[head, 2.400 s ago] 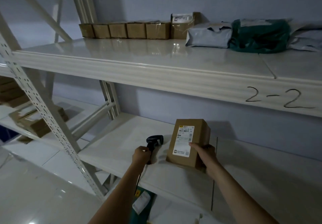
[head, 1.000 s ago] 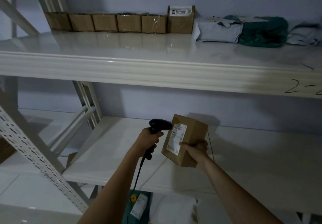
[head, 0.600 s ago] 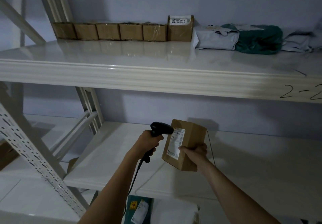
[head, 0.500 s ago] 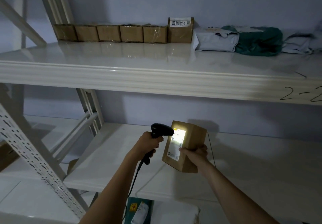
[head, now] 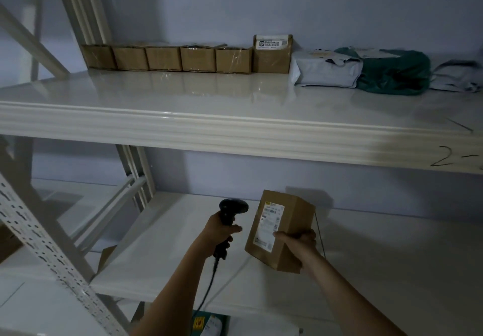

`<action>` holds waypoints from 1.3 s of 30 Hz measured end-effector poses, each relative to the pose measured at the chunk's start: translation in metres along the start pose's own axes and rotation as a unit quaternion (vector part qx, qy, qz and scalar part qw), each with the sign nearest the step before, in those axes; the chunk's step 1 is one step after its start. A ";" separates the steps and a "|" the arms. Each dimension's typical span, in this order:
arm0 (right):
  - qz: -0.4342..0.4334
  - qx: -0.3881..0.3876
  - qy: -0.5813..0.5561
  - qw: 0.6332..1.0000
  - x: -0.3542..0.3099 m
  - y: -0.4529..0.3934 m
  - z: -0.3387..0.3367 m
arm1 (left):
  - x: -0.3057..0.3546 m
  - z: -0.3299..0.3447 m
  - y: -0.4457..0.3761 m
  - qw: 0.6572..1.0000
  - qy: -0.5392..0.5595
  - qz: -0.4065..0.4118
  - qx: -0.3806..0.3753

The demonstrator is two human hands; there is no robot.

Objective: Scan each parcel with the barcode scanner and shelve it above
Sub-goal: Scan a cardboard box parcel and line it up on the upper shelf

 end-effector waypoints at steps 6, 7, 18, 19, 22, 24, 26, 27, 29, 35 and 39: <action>0.048 -0.042 -0.084 0.994 0.011 -0.010 -0.008 | -0.070 -0.012 -0.023 0.991 0.029 -0.085 0.097; 0.060 -0.053 -0.093 0.992 0.012 -0.010 -0.010 | -0.080 -0.015 -0.028 0.987 0.014 -0.102 0.122; 0.109 -0.105 -0.115 0.982 0.026 -0.034 -0.033 | -0.110 -0.010 -0.053 0.963 -0.109 -0.162 0.188; 0.110 -0.107 -0.117 0.981 0.026 -0.036 -0.035 | -0.112 -0.010 -0.053 0.959 -0.127 -0.171 0.188; 0.108 -0.119 -0.129 0.979 0.026 -0.042 -0.041 | -0.115 -0.010 -0.052 0.947 -0.179 -0.197 0.177; 0.097 -0.131 -0.135 0.977 0.024 -0.045 -0.043 | -0.113 -0.011 -0.052 0.944 -0.206 -0.194 0.169; 0.084 -0.138 -0.142 0.977 0.021 -0.046 -0.045 | -0.113 -0.011 -0.050 0.940 -0.230 -0.193 0.161; 0.083 -0.136 -0.149 0.976 0.020 -0.046 -0.047 | -0.113 -0.011 -0.047 0.937 -0.240 -0.197 0.161; 0.084 -0.131 -0.166 0.974 0.016 -0.041 -0.053 | -0.112 -0.012 -0.035 0.926 -0.256 -0.210 0.181; 0.045 -0.104 -0.172 0.979 0.005 -0.007 -0.080 | -0.030 0.022 0.010 0.931 -0.208 0.021 0.299; 0.005 -0.066 -0.169 0.983 -0.001 0.044 -0.116 | 0.032 0.119 0.062 0.988 -0.045 0.124 0.076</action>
Point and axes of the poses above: each hand's wrist, its own y-axis away from the middle knuckle, its own z-axis out of the palm, x = y × z, the point moved 7 cm from there along -y, towards the middle knuckle, and after that the axes turned 1 degree about -z, right-handed, at the moved point
